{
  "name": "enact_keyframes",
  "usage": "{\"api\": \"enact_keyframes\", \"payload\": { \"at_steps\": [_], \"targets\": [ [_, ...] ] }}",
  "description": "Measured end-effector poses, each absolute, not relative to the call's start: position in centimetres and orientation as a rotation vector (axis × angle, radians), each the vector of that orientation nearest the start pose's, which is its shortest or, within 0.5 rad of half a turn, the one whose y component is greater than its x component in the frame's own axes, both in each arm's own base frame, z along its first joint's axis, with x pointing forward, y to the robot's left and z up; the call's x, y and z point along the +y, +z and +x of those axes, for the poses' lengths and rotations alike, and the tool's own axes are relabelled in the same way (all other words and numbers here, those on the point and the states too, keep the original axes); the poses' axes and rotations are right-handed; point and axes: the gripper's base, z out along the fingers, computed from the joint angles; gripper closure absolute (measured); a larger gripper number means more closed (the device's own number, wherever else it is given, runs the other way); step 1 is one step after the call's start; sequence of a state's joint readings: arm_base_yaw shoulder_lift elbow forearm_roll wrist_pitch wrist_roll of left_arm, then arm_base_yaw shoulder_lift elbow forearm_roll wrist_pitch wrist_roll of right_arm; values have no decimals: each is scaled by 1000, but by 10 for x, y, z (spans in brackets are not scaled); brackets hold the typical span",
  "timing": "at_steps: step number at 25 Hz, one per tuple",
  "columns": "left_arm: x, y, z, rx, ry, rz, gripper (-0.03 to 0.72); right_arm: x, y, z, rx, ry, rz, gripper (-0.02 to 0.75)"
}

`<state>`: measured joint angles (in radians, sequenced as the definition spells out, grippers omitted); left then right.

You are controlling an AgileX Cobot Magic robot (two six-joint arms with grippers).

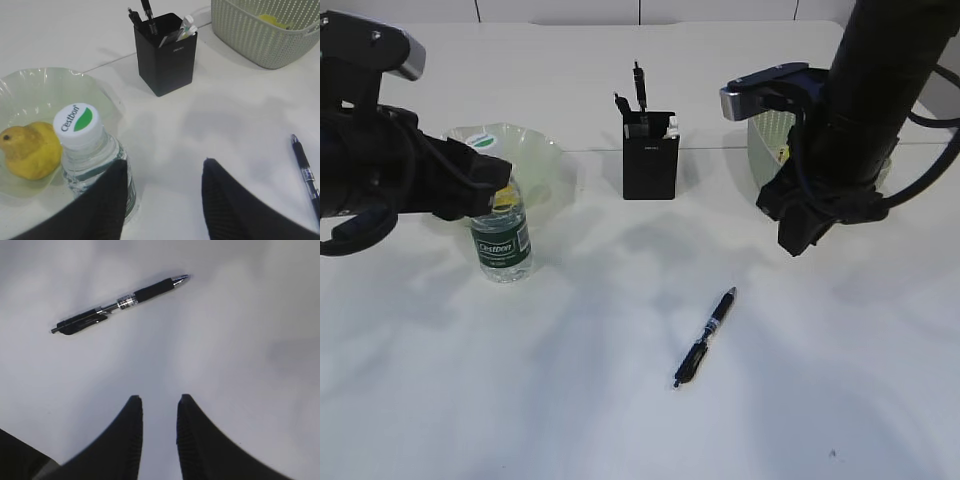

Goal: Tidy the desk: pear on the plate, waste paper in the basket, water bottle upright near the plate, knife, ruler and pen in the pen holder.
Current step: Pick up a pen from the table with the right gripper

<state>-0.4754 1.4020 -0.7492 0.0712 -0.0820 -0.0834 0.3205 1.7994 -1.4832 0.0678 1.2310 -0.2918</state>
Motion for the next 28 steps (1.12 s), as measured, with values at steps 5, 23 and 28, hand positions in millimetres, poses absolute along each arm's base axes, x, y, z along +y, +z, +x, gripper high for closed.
{"api": "enact_keyframes", "payload": {
  "at_steps": [5, 23, 28],
  "targets": [
    [-135, 248, 261, 2023, -289, 508, 348, 119, 264, 341, 2851, 82, -1019, 554],
    [-135, 248, 261, 2009, -265, 554, 348, 122, 264, 340, 2690, 123, -1355, 554],
    [-135, 248, 261, 2008, -261, 560, 348, 121, 264, 340, 2677, 106, -1384, 538]
  ]
}}
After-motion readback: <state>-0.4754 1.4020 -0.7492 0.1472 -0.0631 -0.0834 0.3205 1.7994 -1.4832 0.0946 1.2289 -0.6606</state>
